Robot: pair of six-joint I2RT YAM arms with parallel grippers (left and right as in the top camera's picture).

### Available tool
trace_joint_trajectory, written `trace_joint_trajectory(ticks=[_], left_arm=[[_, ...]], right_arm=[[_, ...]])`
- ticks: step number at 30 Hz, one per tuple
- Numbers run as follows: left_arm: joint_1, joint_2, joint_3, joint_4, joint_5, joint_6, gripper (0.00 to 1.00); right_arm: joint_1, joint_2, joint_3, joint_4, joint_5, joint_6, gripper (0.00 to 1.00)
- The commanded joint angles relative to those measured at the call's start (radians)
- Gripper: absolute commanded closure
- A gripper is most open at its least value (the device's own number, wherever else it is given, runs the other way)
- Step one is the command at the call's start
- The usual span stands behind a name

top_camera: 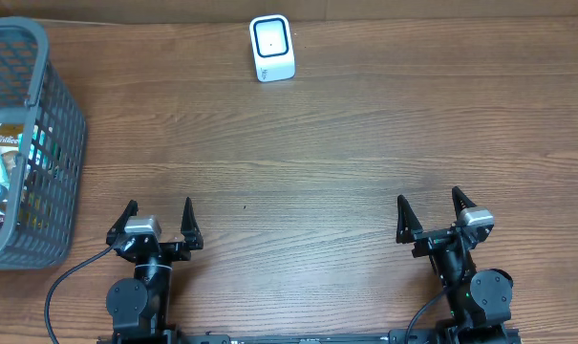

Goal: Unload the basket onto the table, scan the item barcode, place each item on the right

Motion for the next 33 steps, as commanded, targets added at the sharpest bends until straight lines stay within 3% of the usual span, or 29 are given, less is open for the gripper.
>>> trace_joint_trajectory(ticks=[1, 26, 33], left_arm=[[-0.006, 0.000, -0.004, -0.002, 0.000, 0.015, 0.00], [-0.005, 0.000, 0.010, 0.171, -0.013, 0.052, 0.00], [-0.005, 0.035, 0.285, -0.087, 0.061, 0.056, 0.00]], right_arm=[[0.002, -0.010, -0.010, 0.002, -0.005, 0.000, 0.00], [0.002, -0.010, -0.010, 0.002, -0.005, 0.000, 0.00], [0.002, -0.010, -0.010, 0.002, -0.005, 0.000, 0.00]])
